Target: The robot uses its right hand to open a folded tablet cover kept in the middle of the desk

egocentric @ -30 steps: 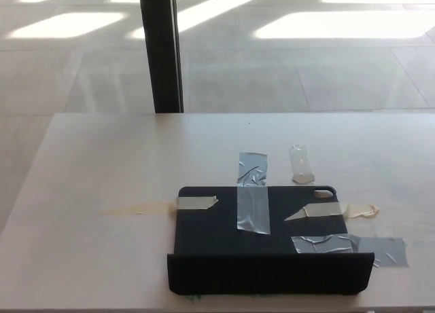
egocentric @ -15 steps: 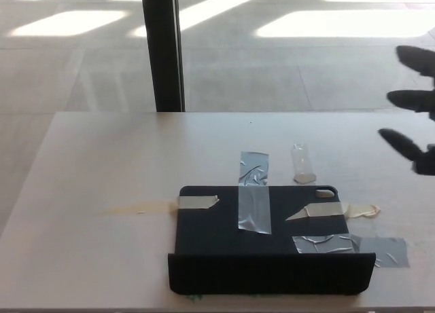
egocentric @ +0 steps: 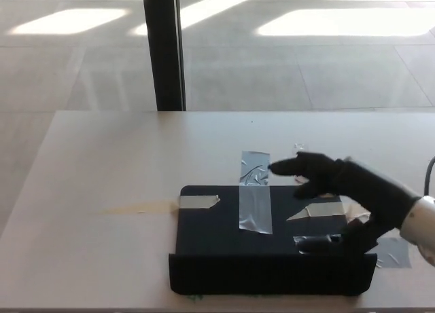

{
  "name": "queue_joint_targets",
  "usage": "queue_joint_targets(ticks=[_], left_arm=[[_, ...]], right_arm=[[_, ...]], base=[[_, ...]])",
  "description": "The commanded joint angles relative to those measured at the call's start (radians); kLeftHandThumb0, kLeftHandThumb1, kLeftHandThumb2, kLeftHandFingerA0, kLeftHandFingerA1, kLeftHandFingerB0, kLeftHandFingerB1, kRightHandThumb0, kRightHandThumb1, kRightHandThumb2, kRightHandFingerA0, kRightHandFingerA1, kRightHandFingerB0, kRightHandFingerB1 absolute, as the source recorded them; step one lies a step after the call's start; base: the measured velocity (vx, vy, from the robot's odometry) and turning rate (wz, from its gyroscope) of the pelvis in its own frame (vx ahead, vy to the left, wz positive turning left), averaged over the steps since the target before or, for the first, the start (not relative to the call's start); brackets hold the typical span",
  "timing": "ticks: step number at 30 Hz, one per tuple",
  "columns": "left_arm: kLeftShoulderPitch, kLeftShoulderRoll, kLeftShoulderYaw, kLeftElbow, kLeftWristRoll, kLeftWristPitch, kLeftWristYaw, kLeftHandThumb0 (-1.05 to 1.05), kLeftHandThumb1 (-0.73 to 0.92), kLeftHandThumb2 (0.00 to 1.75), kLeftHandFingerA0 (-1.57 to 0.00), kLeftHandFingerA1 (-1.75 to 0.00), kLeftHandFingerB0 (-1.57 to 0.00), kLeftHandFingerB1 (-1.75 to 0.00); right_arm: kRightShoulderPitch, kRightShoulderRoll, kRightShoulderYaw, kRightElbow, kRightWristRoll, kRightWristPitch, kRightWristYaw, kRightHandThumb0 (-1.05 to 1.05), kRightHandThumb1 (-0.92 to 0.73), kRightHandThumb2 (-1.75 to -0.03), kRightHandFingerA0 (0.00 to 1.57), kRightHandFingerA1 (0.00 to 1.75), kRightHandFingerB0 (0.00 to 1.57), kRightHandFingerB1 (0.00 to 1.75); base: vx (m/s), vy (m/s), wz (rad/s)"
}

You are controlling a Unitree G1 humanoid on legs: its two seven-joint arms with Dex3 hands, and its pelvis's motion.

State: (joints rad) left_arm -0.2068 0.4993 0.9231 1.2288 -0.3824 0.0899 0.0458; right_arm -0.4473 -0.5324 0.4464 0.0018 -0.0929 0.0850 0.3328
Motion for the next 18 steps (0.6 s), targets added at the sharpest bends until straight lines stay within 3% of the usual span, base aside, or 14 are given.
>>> queue_joint_targets(ticks=[1, 2, 4, 5, 6, 7, 8, 9, 10, 11, 12, 17, 18], left_arm=[[-0.014, 0.059, 0.002, 0.018, -0.052, 0.014, 0.024, -0.44, 0.3, 0.84, -0.87, -0.93, -0.74, -0.84], [-0.014, 0.061, 0.0, 0.017, -0.052, 0.016, 0.028, -0.41, 0.44, 0.63, -0.82, -0.92, -0.75, -0.82], [-0.012, 0.062, -0.007, 0.016, -0.049, 0.016, 0.022, -0.41, 0.45, 0.63, -0.81, -0.91, -0.74, -0.82], [-0.013, 0.062, -0.007, 0.016, -0.051, 0.015, 0.025, -0.4, 0.44, 0.63, -0.81, -0.91, -0.76, -0.83], [-0.014, 0.062, -0.009, 0.013, -0.053, 0.015, 0.024, -0.43, 0.32, 0.86, -0.83, -0.91, -0.73, -0.83], [-0.014, 0.062, -0.007, 0.015, -0.058, 0.016, 0.025, -0.42, 0.32, 0.86, -0.82, -0.9, -0.72, -0.83], [-0.015, 0.063, -0.008, 0.019, -0.059, 0.015, 0.025, -0.43, 0.32, 0.86, -0.83, -0.91, -0.72, -0.82], [-0.012, 0.064, -0.008, 0.023, -0.06, 0.012, 0.015, -0.44, 0.31, 0.85, -0.85, -0.92, -0.71, -0.82], [-0.011, 0.063, -0.009, 0.02, -0.06, 0.013, 0.018, -0.44, 0.31, 0.85, -0.85, -0.92, -0.72, -0.82], [-0.011, 0.062, -0.009, 0.02, -0.061, 0.013, 0.019, -0.44, 0.31, 0.84, -0.84, -0.91, -0.72, -0.82], [-0.01, 0.063, -0.009, 0.021, -0.062, 0.012, 0.023, -0.44, 0.31, 0.84, -0.85, -0.92, -0.72, -0.82], [-0.007, 0.063, -0.021, 0.02, -0.055, 0.01, 0.02, -0.5, 0.3, 0.83, -0.87, -0.93, -0.64, -0.78], [-0.008, 0.063, -0.018, 0.02, -0.059, 0.012, 0.02, -0.49, 0.3, 0.82, -0.88, -0.93, -0.66, -0.79]], right_arm=[[-0.043, -0.08, 0.131, 0.003, -0.156, 0.073, 0.225, -0.75, -0.39, -0.53, 0.29, 0.49, 0.31, 0.32], [-0.05, -0.092, 0.171, -0.005, -0.21, 0.08, 0.242, -0.81, -0.47, -0.56, 0.21, 0.55, 0.21, 0.3], [-0.062, -0.1, 0.211, -0.016, -0.25, 0.11, 0.269, -0.79, -0.46, -0.56, 0.2, 0.56, 0.21, 0.31], [-0.064, -0.103, 0.224, -0.02, -0.268, 0.112, 0.272, -0.82, -0.46, -0.57, 0.36, 0.75, 0.23, 0.32], [-0.072, -0.112, 0.251, -0.032, -0.304, 0.12, 0.287, -0.85, -0.42, -0.83, 0.3, 0.68, 0.17, 0.38], [-0.08, -0.119, 0.283, -0.043, -0.356, 0.132, 0.298, -0.9, -0.39, -0.72, 0.41, 0.77, 0.21, 0.36], [-0.091, -0.124, 0.315, -0.047, -0.399, 0.136, 0.318, -0.9, -0.52, -0.57, 0.47, 0.87, 0.23, 0.3], [-0.094, -0.128, 0.339, -0.054, -0.439, 0.13, 0.32, -0.91, -0.5, -0.58, 0.59, 1.36, 0.26, 0.31], [-0.121, -0.135, 0.392, -0.077, -0.517, 0.149, 0.385, -0.97, -0.54, -0.59, 0.73, 1.38, 0.24, 0.33], [-0.128, -0.129, 0.414, -0.086, -0.548, 0.176, 0.408, -0.95, -0.52, -0.58, 0.75, 1.29, 0.25, 0.32], [-0.129, -0.11, 0.433, -0.097, -0.54, 0.258, 0.445, -0.8, -0.49, -0.56, 0.59, 0.85, 0.2, 0.3], [-0.123, -0.086, 0.48, -0.097, -0.595, 0.311, 0.439, -0.74, -0.5, -0.56, 0.6, 0.8, 0.21, 0.31], [-0.12, -0.078, 0.476, -0.08, -0.565, 0.325, 0.433, -0.72, -0.51, -0.56, 0.48, 0.63, 0.18, 0.32]], base=[[0.0, 0.0, 0.0], [0.0, 0.0, 0.0], [0.0, 0.0, 0.0], [0.0, 0.0, 0.0], [0.0, 0.0, 0.0], [0.0, 0.0, 0.0], [0.0, 0.0, 0.0], [0.0, 0.0, 0.0], [0.0, 0.0, 0.0], [0.0, 0.0, 0.0], [0.0, 0.0, 0.0], [0.0, 0.0, 0.0], [0.0, 0.0, 0.0]])
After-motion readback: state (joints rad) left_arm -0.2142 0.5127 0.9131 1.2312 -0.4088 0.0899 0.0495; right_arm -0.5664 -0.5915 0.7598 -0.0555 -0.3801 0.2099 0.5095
